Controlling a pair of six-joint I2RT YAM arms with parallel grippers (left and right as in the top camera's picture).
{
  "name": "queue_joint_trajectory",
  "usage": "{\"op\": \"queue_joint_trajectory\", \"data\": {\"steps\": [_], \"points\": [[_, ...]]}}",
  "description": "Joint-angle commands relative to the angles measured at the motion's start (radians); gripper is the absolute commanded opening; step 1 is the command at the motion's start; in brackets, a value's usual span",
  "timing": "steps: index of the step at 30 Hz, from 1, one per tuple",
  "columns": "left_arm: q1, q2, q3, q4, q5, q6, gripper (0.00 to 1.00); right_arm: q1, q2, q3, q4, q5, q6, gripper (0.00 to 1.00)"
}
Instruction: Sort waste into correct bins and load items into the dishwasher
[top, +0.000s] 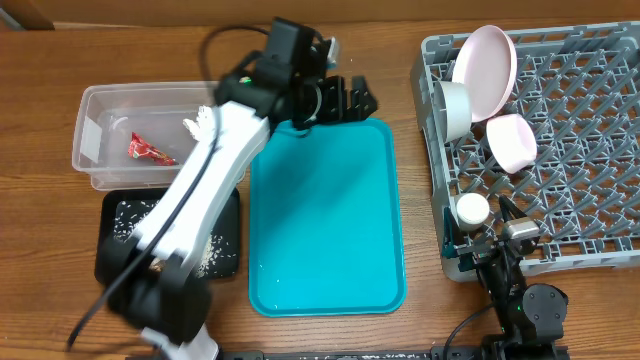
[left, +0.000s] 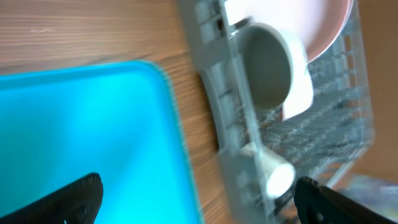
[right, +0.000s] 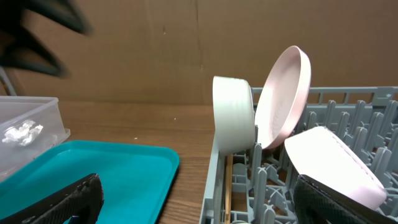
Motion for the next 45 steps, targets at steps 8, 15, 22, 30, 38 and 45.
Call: {"op": "queue_joint_trajectory", "data": {"steps": [8,15,22,30,38,45], "points": [[-0.006,-0.236,0.007,-0.458,-0.462,0.125,1.00,-0.003,-0.007,-0.010,0.003,-0.005,-0.003,1.00],[-0.008,-0.296,0.007,-0.579,-0.384,0.124,1.00,-0.003,-0.007,-0.010,0.003,-0.005,-0.003,1.00],[-0.008,-0.292,0.006,-0.583,-0.354,0.125,1.00,-0.003,-0.007,-0.010,0.003,-0.005,-0.003,1.00],[-0.009,-0.301,0.002,-0.393,-0.369,0.243,1.00,-0.003,-0.007,-0.010,0.003,-0.005,-0.003,1.00],[-0.012,-0.475,-0.067,-0.101,-0.340,0.414,1.00,-0.003,-0.007,-0.010,0.003,-0.005,-0.003,1.00],[0.088,-0.704,-0.257,0.040,-0.342,0.414,1.00,-0.003,-0.007,-0.010,0.003,-0.005,-0.003,1.00]]}}
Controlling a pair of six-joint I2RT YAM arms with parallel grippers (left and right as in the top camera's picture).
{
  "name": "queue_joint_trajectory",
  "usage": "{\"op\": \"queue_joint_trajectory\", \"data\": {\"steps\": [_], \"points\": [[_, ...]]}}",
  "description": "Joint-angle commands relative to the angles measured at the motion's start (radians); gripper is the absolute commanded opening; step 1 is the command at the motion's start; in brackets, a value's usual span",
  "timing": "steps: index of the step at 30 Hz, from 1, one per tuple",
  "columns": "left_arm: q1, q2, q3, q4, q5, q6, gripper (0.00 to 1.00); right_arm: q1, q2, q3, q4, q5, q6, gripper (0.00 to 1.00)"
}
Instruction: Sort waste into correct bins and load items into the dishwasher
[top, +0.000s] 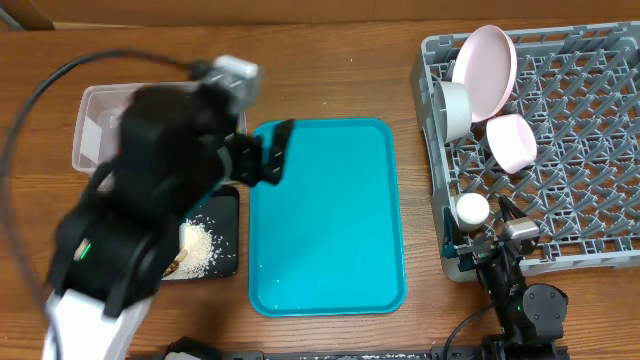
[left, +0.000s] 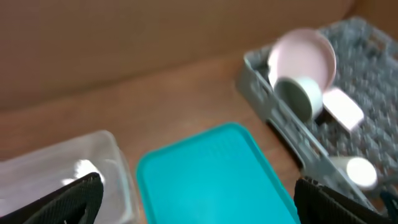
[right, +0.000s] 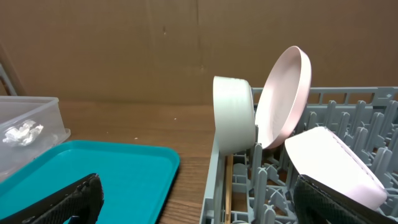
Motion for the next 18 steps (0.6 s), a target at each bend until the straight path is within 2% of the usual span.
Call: {"op": "queue_joint_trajectory", "data": {"steps": [1,11,18], "points": [[0.051,-0.113,-0.123,0.056,0.006,0.030,1.00,-0.003,-0.007,-0.010,0.004,-0.005,-0.004,1.00],[0.214,-0.518,-0.626,0.366,0.083,0.026,1.00,-0.003,-0.007,-0.010,0.004,-0.005,-0.004,1.00],[0.299,-0.747,-0.916,0.564,0.107,-0.035,1.00,-0.003,-0.007,-0.010,0.004,-0.005,-0.004,1.00]]}}
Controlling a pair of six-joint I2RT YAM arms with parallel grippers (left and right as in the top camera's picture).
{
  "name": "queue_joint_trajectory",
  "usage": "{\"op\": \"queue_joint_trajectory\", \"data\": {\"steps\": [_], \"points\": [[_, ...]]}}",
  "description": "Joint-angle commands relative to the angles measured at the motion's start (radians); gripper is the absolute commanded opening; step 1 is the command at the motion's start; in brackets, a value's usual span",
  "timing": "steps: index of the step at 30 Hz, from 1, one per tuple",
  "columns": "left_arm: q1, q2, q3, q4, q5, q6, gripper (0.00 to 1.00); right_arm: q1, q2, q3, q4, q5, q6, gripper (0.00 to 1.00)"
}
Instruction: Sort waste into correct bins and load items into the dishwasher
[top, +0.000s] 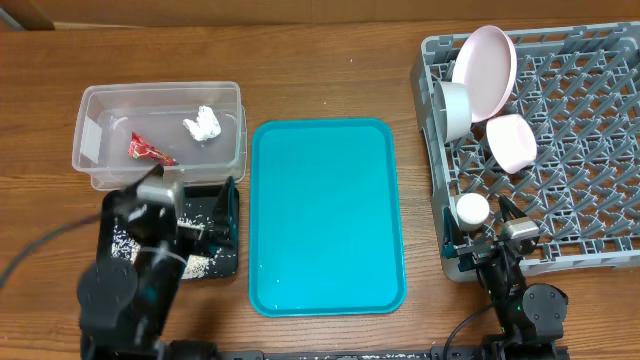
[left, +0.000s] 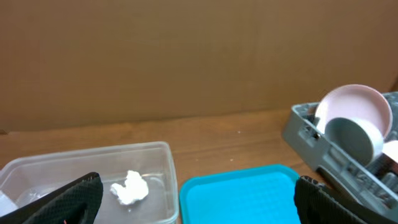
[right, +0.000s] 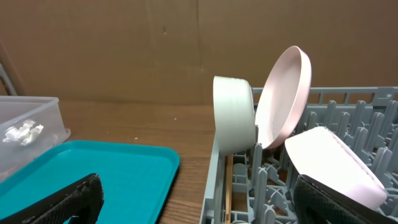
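The teal tray (top: 325, 215) lies bare in the middle of the table. To its left a clear bin (top: 95, 175) holds a white paper wad (top: 203, 123) and a red wrapper (top: 148, 150). In front of the bin, a black tray (top: 228, 262) carries white crumbs. My left gripper (top: 222, 222) is low at the front left over that black tray, open and holding nothing (left: 199, 211). The grey dish rack (top: 590, 180) holds a pink plate (top: 487, 68), a pale cup (top: 455, 108), a pink bowl (top: 510, 140) and a white cup (top: 471, 209). My right gripper (right: 199, 205) rests open at the rack's near left corner.
A brown cardboard wall (left: 186, 56) closes the far side of the table. Bare wood (top: 330, 70) shows beyond the teal tray and between it and the rack.
My left arm was raised over the clear bin and the black tray. It now sits low at the front left, still open. The right arm has not moved.
My left gripper stood open at the far edge of the teal tray, facing the rack. Then it was back over the clear bin on the left. Now it is down at the front left. It held nothing throughout, and the bin and rack contents stayed the same.
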Motion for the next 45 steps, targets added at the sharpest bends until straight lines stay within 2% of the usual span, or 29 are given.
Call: {"op": "queue_joint_trajectory", "data": {"steps": [1,9,16,27,39,45], "points": [[0.029,-0.093,-0.118,0.064,0.032,-0.050,1.00,-0.003,-0.007,-0.010,0.004,-0.005,-0.004,1.00],[0.063,-0.304,-0.396,0.257,0.034,-0.140,0.99,-0.003,-0.007,-0.010,0.004,-0.005,-0.004,1.00],[0.101,-0.448,-0.530,0.276,0.039,-0.165,1.00,-0.003,-0.007,-0.010,0.004,-0.005,-0.004,1.00],[0.104,-0.455,-0.714,0.423,0.050,-0.166,1.00,-0.003,-0.007,-0.010,0.004,-0.005,-0.004,1.00],[0.104,-0.455,-0.726,0.329,0.049,-0.164,1.00,-0.003,-0.007,-0.010,0.004,-0.005,-0.004,1.00],[0.104,-0.455,-0.726,0.332,0.050,-0.164,1.00,-0.003,-0.007,-0.010,0.004,-0.005,-0.004,1.00]]}}
